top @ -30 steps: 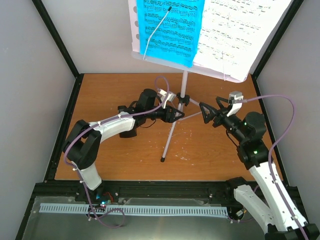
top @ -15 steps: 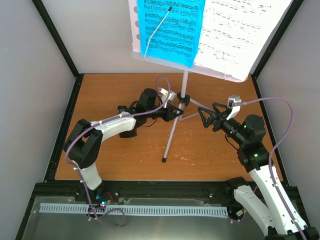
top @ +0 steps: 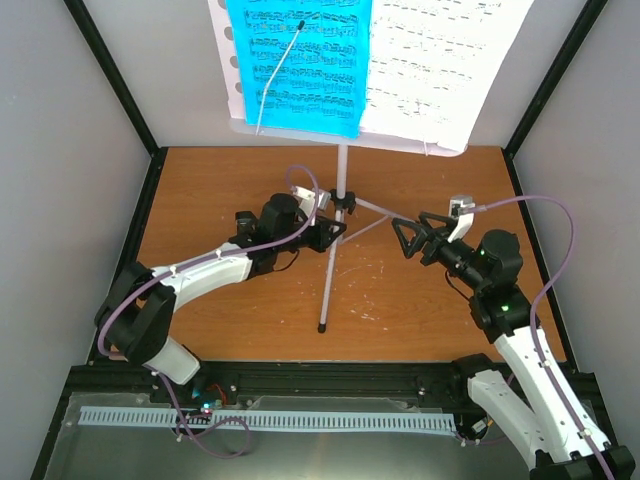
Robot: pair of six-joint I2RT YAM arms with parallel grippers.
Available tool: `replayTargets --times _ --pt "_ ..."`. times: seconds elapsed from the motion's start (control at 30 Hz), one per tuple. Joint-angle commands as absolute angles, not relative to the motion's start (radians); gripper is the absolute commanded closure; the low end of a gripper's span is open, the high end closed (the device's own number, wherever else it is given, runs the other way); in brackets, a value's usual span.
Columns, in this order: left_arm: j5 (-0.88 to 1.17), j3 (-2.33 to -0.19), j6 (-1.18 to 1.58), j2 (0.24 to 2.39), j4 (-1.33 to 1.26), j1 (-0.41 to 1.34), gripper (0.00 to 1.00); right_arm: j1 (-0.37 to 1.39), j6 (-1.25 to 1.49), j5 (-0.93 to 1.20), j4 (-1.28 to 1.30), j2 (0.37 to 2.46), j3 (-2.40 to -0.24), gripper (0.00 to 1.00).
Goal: Pack up the instrument practice props
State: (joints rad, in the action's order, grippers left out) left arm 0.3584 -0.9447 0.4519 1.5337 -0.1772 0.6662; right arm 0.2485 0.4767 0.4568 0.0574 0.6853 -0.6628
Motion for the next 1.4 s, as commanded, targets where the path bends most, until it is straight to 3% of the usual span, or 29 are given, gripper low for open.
replayTargets --times 0.0,0.23,0.4,0.43,0.47,0.53,0.6,0.7,0.87,1.0,1.2,1.37 --pt "0.263 -0.991 0.606 1.555 -0.286 0.7 0.99 0.246 0.499 0.465 0.025 0.683 -0.644 0.0" --pt "0.121 -1.041 0.83 1.67 -0.382 0.797 1.0 0.245 0.507 0.382 0.143 0.68 -0.683 0.0" --pt "0.152 -1.097 0.845 1.733 -0.405 0.814 0.99 0.245 0.529 0.329 0.196 0.665 -0.696 0.0" --pt "0.169 -1.105 0.828 1.736 -0.404 0.814 0.94 0.245 0.535 0.32 0.202 0.661 -0.697 0.0" --pt "0.188 -1.11 0.808 1.734 -0.402 0.814 0.82 0.245 0.541 0.317 0.208 0.658 -0.701 0.0" --pt "0.217 -1.105 0.76 1.713 -0.408 0.811 0.45 0.245 0.535 0.33 0.221 0.658 -0.711 0.0" --pt "0.221 -1.079 0.716 1.672 -0.41 0.805 0.17 0.246 0.517 0.368 0.227 0.662 -0.723 0.0" --pt "0.22 -1.009 0.662 1.583 -0.41 0.779 0.03 0.245 0.462 0.502 0.237 0.678 -0.752 0.0" --pt "0.466 -0.841 0.622 1.433 -0.401 0.609 0.0 0.256 0.402 0.726 0.267 0.726 -0.813 0.07" --pt "0.62 -0.713 0.608 1.278 -0.381 0.417 0.0 0.362 0.316 0.756 0.349 0.781 -0.91 0.1" --pt "0.737 -0.693 0.49 1.039 -0.196 0.221 0.0 0.466 0.235 0.867 0.381 0.816 -1.056 0.11" --pt "0.901 -0.751 0.531 0.903 -0.181 0.104 0.0 0.466 0.151 0.725 0.436 0.832 -1.206 0.1"
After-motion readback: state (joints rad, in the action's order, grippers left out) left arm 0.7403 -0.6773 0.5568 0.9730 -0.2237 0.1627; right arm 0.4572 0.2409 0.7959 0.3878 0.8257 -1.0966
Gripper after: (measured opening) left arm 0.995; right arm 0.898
